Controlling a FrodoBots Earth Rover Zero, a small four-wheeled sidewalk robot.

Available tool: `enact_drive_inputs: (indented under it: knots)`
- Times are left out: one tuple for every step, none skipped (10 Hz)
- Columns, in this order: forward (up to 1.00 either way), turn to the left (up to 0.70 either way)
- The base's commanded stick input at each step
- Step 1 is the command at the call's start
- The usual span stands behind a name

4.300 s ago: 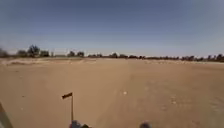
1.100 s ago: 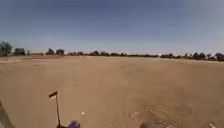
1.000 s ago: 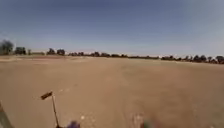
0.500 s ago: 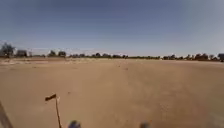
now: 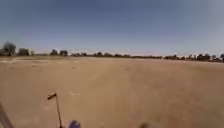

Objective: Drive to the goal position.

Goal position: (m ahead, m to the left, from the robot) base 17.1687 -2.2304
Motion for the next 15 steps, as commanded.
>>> enact_drive_inputs:
  knots:
    - [0.7,0.0]
    - [0.7,0.0]
    - [0.7,0.0]
    - [0.7,0.0]
    - [0.7,0.0]
    - [0.7,0.0]
    - [0.7,0.0]
    - [0.7,0.0]
    - [0.7,0.0]
    - [0.7,0.0]
    - [0.7,0.0]
    - [0.7,0.0]
    - [0.7,0.0]
    - [0.7,0.0]
    - [0.7,0.0]
